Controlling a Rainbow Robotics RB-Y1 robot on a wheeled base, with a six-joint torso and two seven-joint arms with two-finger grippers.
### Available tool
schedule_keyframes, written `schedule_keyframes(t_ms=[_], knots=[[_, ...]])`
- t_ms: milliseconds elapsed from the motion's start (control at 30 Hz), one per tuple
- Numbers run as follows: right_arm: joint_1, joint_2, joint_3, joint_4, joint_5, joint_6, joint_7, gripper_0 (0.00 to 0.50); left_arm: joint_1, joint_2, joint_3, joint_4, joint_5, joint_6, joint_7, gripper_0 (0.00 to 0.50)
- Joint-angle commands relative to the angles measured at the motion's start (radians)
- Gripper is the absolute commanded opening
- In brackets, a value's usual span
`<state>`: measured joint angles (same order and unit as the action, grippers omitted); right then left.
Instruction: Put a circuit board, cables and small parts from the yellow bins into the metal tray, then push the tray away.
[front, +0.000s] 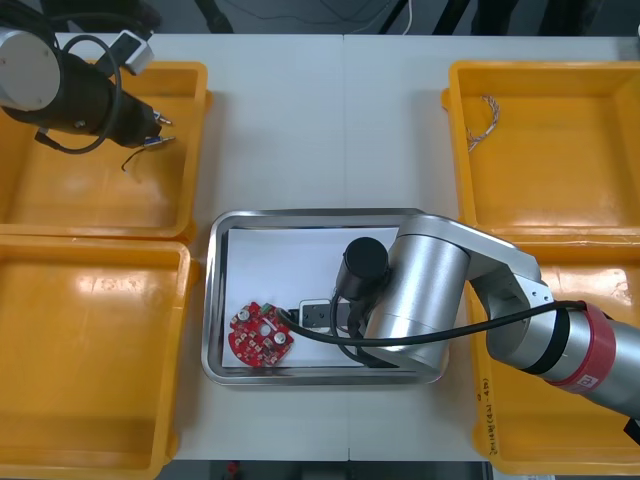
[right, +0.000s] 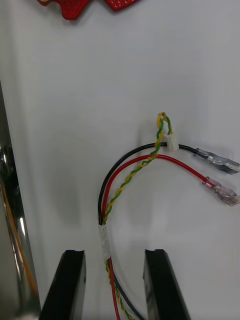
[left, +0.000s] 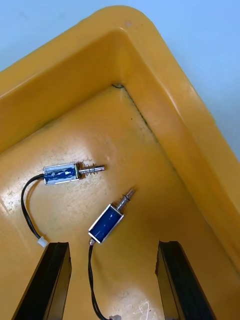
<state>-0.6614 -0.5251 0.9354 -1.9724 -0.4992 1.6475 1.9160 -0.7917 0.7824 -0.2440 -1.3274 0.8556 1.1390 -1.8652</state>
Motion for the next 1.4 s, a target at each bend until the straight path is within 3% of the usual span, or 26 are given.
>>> schedule_keyframes(t_ms=[33,167,433,667,933,1133,1200,1400], knots=[[0.009,0.027,0.013,-0.017,0.011,0.006,-0.038,0.5,-0.047,0.041,-0.004,0.048,0.033,-0.059,-0.173,0.5],[0.008,0.025,0.008,-0.034,0.011,0.015,-0.052,0.5,-0.047,0.04,-0.006,0.117,0.092,-0.119,-0.25,0.5],[-0.01,0.034,-0.079,-0.094,-0.009,0.123,-0.069,0.5,-0.047,0.031,-0.06,0.189,0.122,-0.246,-0.33,0.5],[-0.066,0.042,-0.233,-0.125,-0.137,0.253,-0.094,0.5,-0.047,0.031,-0.109,0.212,0.148,-0.321,-0.33,0.5],[-0.112,0.037,-0.397,-0.149,-0.234,0.272,-0.13,0.5,-0.047,0.031,-0.118,0.229,0.18,-0.323,-0.335,0.5],[-0.165,-0.001,-0.486,-0.154,-0.329,0.272,-0.267,0.5,-0.047,0.029,-0.12,0.257,0.211,-0.323,-0.339,0.5],[-0.185,-0.026,-0.518,-0.155,-0.363,0.272,-0.318,0.5,-0.047,0.031,-0.12,0.274,0.264,-0.323,-0.341,0.5],[-0.204,-0.096,-0.598,-0.178,-0.394,0.272,-0.468,0.5,-0.047,0.026,-0.121,0.292,0.31,-0.326,-0.351,0.5]])
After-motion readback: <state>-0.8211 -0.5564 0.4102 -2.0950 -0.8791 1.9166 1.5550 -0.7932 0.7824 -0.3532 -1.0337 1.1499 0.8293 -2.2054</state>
